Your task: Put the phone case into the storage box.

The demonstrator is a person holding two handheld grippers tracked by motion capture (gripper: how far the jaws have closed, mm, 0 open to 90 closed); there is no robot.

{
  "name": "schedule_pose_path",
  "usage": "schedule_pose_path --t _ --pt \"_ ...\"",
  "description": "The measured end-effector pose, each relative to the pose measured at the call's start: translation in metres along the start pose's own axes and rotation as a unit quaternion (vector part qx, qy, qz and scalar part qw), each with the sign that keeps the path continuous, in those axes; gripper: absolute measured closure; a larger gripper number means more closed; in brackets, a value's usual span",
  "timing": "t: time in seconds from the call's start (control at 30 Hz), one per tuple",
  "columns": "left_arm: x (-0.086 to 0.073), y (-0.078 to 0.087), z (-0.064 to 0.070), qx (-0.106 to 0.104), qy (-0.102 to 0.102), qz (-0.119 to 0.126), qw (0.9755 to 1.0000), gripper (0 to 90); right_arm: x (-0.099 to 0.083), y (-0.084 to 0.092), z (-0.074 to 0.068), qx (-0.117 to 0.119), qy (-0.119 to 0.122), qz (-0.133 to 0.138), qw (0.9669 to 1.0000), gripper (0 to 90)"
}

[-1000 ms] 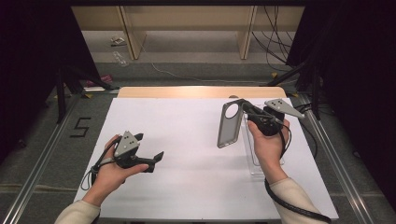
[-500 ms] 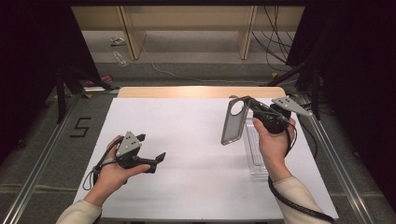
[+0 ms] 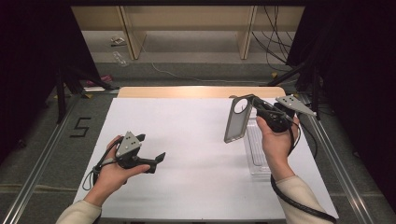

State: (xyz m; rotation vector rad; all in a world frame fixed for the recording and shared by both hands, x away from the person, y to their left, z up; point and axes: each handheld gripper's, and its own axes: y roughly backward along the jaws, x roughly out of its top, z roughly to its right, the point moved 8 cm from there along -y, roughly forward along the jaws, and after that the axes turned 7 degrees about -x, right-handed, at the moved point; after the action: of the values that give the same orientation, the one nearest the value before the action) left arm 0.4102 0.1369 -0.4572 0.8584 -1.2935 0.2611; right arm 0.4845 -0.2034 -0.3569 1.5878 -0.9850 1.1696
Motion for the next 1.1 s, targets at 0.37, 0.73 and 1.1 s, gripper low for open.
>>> schedule_pose_path --t 0.37,0.73,1.1 --pt "0.001 0.001 -0.001 0.001 0.002 0.003 1.0000 2.5 0.000 -0.001 0.006 -0.010 0.003 -0.001 0.9999 88.9" --pt "0.001 0.001 -0.002 0.002 0.002 0.002 1.0000 2.5 0.000 -0.001 0.008 -0.014 0.004 -0.002 0.9999 88.9" --pt "0.002 0.002 -0.002 0.002 0.003 0.004 1.0000 2.5 0.003 0.001 0.013 -0.020 0.002 0.003 0.9998 88.9"
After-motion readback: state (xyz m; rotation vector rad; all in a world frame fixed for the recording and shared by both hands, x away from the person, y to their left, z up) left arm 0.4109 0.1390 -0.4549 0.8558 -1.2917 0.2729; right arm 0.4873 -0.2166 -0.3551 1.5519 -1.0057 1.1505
